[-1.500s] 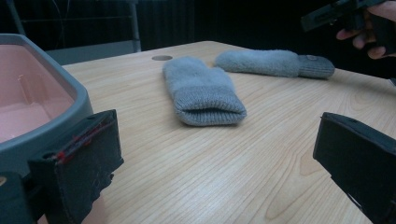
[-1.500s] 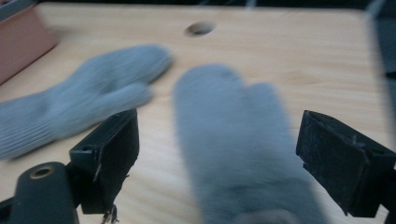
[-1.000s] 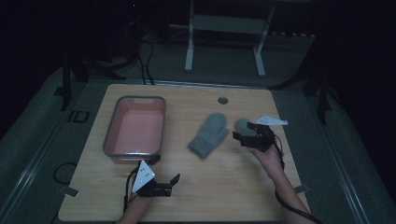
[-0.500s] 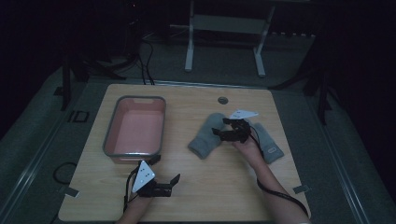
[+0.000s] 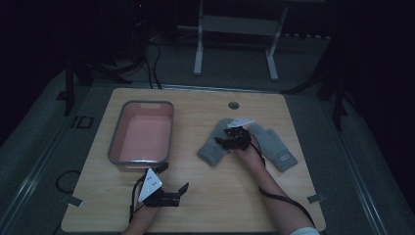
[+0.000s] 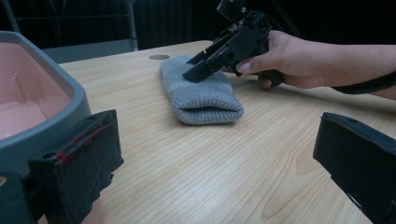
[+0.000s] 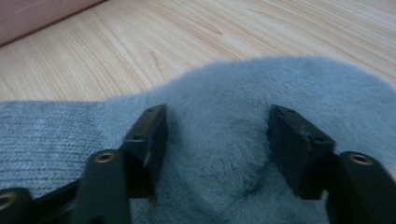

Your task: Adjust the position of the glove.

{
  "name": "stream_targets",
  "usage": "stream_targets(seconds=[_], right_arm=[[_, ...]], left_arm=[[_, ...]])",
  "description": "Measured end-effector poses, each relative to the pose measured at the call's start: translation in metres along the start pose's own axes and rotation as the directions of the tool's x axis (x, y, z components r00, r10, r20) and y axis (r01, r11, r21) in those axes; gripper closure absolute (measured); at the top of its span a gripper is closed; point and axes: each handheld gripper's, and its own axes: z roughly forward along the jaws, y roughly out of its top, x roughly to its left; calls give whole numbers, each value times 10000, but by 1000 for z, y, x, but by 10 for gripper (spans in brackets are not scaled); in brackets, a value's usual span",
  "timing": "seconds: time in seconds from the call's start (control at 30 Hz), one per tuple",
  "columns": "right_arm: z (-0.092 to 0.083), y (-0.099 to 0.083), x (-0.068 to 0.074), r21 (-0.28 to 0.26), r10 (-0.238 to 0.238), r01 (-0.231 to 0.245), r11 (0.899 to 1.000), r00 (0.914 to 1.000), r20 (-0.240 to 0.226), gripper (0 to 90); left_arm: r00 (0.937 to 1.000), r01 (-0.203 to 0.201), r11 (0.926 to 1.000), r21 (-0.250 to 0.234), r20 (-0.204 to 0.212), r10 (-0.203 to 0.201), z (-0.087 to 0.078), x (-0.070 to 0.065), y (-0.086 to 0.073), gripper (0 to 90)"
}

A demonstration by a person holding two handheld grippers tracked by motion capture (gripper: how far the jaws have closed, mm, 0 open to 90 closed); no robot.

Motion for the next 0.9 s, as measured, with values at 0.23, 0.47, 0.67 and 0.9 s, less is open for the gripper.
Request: stream_targets(seconds=[0.23,0.47,0.67,0.9], right_arm=[[-1,-1,3,79,-417,417,9991,9991,-19,731],[-10,4,7,-56,-753,751,9972,9955,-572,811],[-28,6,11,-464,-1097,1043,9935,9845,-1366,816],[-54,9,28,-986,-1795,1596,9822,9525,-2459,816]], left_arm=[[10000,2,10000,2,-10,-2,0,0,0,13],[10000,22,10000,-7,-13,-22,0,0,0,14],[10000,27,10000,-14,-16,-27,0,0,0,13],[10000,34,10000,-10,-25,-34,0,0,0,13]])
